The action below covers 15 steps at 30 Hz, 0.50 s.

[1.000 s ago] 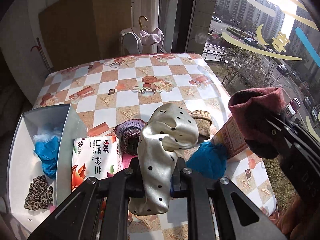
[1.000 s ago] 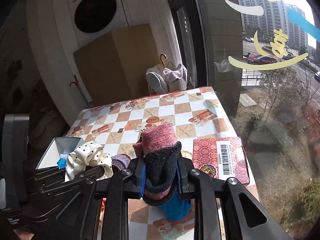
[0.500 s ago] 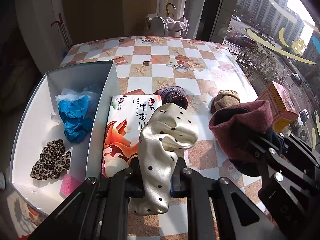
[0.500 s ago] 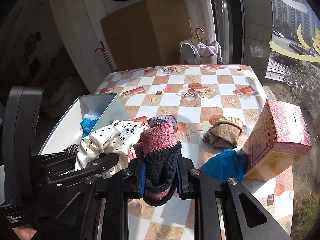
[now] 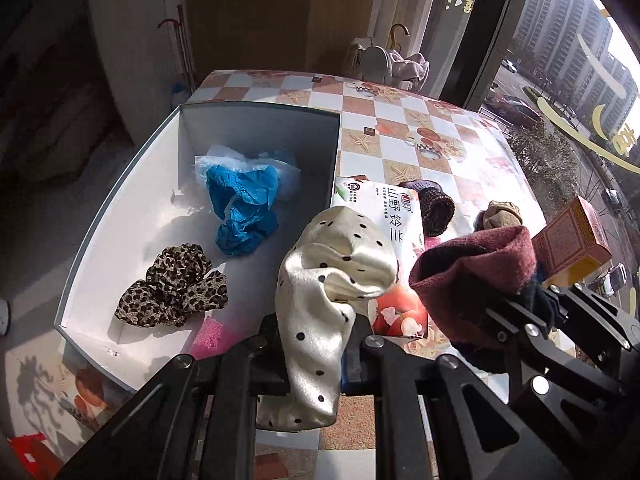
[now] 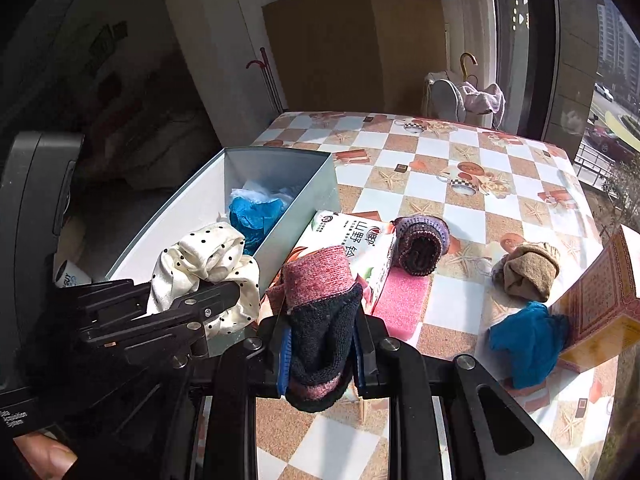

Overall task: Organize soft objects
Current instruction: 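Carry the polka-dot fabric over the white box with the left tool while the right tool carries the sock, then open the left tool to drop the polka-dot fabric while the right tool releases the sock into the box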

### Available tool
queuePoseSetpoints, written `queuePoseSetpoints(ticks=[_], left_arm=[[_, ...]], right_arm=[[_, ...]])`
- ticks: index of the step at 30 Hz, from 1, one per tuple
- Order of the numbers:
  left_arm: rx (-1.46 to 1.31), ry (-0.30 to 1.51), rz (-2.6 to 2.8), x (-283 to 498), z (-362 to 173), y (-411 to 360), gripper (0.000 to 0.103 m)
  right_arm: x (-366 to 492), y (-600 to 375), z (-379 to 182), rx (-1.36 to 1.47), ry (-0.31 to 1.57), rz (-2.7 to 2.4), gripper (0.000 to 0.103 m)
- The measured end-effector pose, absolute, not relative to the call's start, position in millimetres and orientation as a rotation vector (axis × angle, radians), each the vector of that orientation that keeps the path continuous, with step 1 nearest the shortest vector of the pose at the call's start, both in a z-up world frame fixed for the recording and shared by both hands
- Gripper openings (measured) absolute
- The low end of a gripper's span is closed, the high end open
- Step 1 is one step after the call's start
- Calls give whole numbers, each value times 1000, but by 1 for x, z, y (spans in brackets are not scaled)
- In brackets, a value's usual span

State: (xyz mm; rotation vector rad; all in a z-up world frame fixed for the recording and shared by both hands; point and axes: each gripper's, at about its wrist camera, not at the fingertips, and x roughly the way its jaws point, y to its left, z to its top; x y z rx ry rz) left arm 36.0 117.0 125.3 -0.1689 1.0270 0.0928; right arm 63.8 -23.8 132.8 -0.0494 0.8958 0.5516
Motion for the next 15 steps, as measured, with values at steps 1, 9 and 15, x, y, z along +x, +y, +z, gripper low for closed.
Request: queuePoseSetpoints(ticks=[1, 9, 15], left_arm=[[-179, 1025, 104, 33, 125, 124, 17], [-261, 1008, 208, 22, 125, 179, 17], [-269, 1013, 234, 22, 120, 193, 17]], right_arm=[[63, -18, 133, -54, 898, 563, 24], [54, 23, 134, -118, 899, 648, 24], [53, 47, 136, -157, 885, 681, 24]])
